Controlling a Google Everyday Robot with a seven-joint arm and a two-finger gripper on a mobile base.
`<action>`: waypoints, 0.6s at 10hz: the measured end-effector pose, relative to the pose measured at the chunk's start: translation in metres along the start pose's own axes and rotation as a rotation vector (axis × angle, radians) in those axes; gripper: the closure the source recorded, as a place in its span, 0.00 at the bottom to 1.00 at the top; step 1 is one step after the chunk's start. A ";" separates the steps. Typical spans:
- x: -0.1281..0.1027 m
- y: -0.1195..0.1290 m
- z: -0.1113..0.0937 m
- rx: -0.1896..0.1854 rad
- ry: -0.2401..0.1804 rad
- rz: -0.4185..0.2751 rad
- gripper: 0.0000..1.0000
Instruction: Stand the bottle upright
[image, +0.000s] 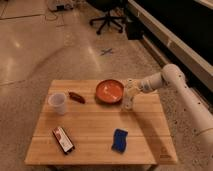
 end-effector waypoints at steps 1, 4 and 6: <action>0.000 0.000 -0.001 -0.001 0.000 0.000 1.00; -0.001 0.010 -0.009 -0.042 0.031 -0.002 1.00; 0.000 0.009 -0.016 -0.058 0.058 -0.029 0.98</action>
